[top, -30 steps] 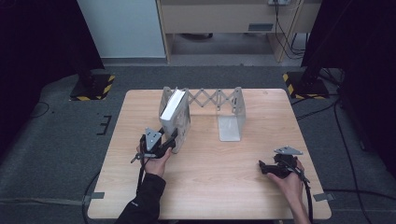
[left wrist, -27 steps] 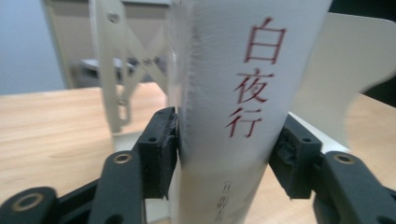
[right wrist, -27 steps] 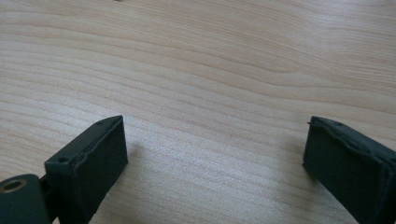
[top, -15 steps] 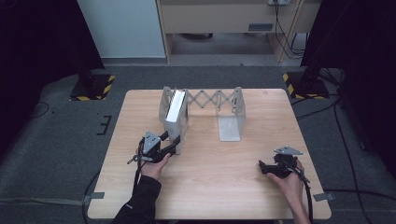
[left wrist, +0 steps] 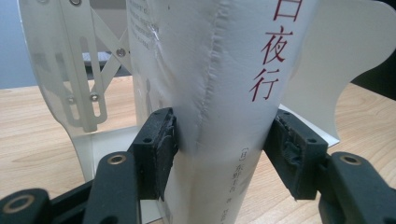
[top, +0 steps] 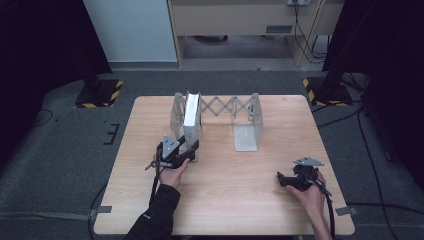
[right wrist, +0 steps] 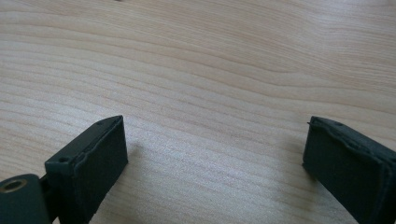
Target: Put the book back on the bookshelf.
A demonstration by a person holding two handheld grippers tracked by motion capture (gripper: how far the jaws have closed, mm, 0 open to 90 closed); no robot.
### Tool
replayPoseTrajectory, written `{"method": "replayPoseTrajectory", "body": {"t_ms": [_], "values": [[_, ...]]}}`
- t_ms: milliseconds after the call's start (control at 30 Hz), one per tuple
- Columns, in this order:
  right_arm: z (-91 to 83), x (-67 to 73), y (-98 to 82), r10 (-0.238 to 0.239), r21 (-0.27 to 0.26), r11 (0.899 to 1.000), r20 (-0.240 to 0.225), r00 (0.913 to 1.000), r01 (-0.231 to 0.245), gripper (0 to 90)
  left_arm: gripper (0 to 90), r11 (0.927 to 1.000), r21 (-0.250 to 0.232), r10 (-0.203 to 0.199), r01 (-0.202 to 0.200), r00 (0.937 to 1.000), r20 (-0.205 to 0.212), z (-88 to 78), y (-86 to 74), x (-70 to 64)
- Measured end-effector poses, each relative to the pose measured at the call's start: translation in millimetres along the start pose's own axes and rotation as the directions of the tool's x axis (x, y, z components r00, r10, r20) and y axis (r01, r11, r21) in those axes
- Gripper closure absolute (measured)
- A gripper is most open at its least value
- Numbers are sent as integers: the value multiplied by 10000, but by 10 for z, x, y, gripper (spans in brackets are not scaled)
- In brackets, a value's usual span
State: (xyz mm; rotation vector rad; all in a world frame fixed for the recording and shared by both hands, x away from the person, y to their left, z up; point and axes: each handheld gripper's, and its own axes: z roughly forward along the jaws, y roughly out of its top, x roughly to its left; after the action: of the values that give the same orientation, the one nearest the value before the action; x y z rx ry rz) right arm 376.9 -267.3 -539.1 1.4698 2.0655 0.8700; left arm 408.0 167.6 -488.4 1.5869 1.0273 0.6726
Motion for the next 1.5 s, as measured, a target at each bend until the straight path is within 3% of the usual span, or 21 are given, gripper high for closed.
{"method": "replayPoseTrajectory", "body": {"t_ms": [300, 633, 967, 1167, 1500], "values": [[0, 1, 0, 30, 8, 10000, -5, 10000, -30, 67, 432, 9996, -234, -165, 160, 9996, -229, 151, 12, 32], [0, 2, 0, 31, 7, 10000, -3, 10000, -31, 67, 428, 9994, -102, -343, 339, 9985, -424, 275, 66, 69], [0, 0, 0, 3, 0, 10000, -4, 10000, -3, 67, 413, 9989, 143, -448, 449, 9990, -76, 324, 101, 128], [0, 0, 0, 4, -1, 10000, -5, 10000, -4, 67, 352, 9945, 620, -848, 843, 9964, 57, 199, 80, 144], [0, -1, 0, 5, 0, 10000, -7, 10000, -5, 67, 284, 9817, 1755, -806, 732, 9961, 349, -197, 3, 215]]}}
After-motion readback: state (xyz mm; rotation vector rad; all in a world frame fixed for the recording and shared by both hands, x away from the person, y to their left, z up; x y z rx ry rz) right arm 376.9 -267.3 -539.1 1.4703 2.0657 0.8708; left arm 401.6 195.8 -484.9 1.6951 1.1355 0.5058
